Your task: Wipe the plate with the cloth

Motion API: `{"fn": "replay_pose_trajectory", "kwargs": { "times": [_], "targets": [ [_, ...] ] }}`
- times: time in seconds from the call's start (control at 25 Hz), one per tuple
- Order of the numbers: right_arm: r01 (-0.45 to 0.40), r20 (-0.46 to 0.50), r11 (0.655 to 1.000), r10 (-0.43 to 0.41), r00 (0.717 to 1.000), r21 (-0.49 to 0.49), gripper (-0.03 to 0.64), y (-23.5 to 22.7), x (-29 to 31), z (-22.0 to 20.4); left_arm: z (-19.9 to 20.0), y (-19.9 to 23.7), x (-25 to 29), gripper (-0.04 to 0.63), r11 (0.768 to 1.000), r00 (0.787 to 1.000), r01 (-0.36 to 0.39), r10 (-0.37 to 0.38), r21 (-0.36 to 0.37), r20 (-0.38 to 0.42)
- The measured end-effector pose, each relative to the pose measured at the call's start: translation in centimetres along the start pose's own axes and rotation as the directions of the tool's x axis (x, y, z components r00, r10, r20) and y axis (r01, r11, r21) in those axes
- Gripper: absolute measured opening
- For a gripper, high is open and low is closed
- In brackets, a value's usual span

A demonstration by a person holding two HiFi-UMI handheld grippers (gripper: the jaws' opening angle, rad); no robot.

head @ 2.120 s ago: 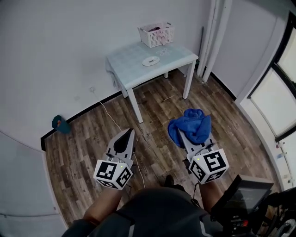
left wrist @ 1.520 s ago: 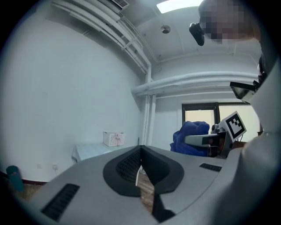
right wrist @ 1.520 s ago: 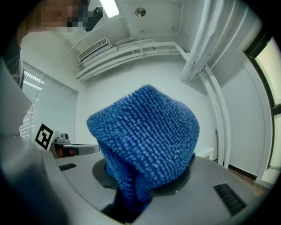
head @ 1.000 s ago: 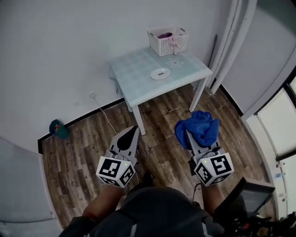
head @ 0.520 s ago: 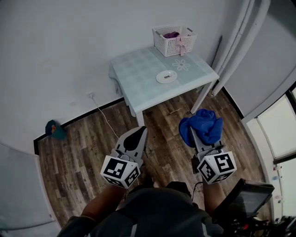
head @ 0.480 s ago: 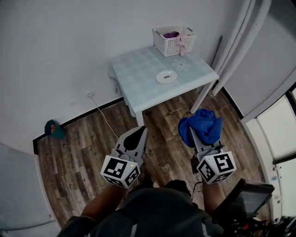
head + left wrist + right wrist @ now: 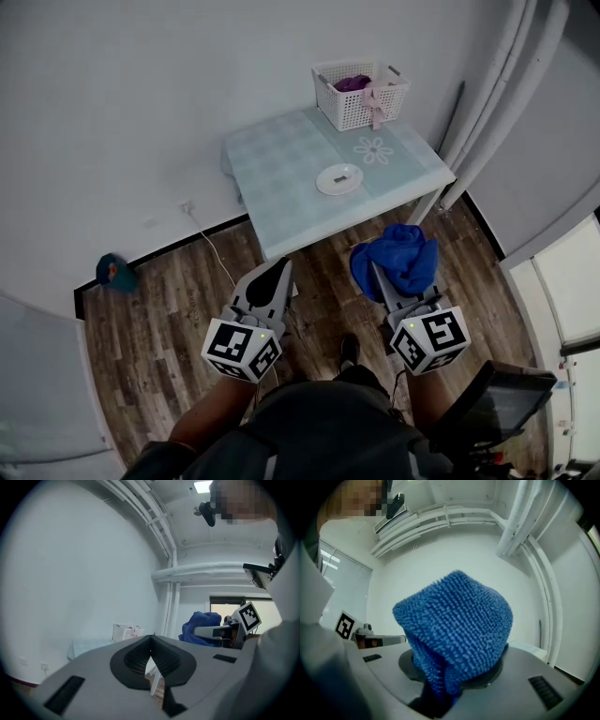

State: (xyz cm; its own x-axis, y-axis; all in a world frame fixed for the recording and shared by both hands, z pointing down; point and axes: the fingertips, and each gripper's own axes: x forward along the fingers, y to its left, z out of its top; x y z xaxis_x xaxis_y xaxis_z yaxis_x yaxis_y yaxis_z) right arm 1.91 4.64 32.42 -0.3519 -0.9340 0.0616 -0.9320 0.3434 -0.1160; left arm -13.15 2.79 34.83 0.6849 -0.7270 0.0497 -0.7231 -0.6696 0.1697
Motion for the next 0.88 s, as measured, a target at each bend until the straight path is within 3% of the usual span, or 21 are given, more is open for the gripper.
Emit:
{"fn": "replay_pose_trajectory", "kwargs": {
  "times": [0.4,0.88],
  "targets": [
    [-0.103,0.004,0.995,0.103,0.995,-0.006,0.133,-7.6,5.0,2.0,1.1,0.4,9.2,0.009,0.997,0.997,-0.082,0.082,0.014,-0.004],
    [-0.143,-0.031,0.99,0.143,0.989,0.018,0.133,-14.8,9.3,1.9,1.0,0.8,16.0,0.009,0.988,0.988,-0.15,0.151,0.036,-0.039]
  ]
}}
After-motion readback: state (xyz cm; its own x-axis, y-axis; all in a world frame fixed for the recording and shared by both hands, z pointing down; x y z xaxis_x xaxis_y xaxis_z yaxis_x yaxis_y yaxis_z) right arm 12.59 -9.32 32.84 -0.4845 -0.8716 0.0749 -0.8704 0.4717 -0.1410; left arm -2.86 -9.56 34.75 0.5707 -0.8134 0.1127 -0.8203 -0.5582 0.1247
